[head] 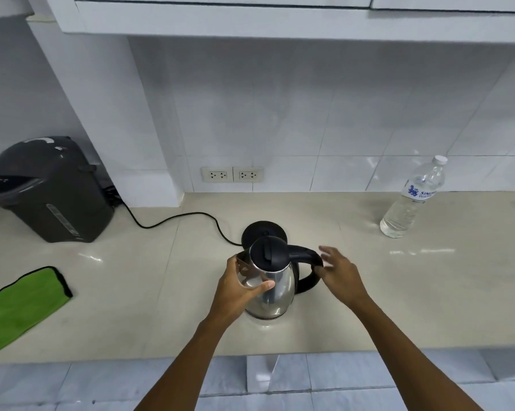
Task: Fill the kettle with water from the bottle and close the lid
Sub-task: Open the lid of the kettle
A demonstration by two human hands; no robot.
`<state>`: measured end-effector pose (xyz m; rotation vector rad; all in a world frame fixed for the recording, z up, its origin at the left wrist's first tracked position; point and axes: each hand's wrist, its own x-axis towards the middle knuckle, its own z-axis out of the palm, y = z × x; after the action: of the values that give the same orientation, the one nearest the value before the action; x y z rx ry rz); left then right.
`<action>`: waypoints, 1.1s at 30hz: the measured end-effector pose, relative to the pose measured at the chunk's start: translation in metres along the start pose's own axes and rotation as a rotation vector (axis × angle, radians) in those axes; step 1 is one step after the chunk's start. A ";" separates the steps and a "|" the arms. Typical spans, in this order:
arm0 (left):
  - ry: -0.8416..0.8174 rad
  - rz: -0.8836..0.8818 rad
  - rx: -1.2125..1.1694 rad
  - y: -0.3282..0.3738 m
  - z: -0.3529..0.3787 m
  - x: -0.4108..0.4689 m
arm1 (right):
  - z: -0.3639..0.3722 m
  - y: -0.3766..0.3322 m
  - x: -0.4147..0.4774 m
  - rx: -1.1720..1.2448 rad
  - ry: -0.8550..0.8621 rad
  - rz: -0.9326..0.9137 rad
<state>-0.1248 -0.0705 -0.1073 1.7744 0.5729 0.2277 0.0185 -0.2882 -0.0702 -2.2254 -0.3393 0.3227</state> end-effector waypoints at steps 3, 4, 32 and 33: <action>0.002 0.005 -0.025 -0.004 0.002 0.001 | 0.004 -0.038 -0.004 -0.054 0.163 -0.088; 0.002 0.007 -0.029 -0.006 0.001 0.001 | 0.011 -0.054 -0.008 -0.126 0.194 -0.157; -0.107 0.010 -0.023 -0.006 -0.005 0.005 | 0.050 -0.103 -0.012 -0.351 0.025 -0.285; -0.108 0.012 -0.025 -0.006 -0.005 0.005 | 0.048 -0.102 -0.012 -0.311 0.020 -0.272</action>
<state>-0.1241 -0.0628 -0.1123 1.7546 0.4798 0.1463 -0.0221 -0.1960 -0.0184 -2.4420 -0.7144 0.1051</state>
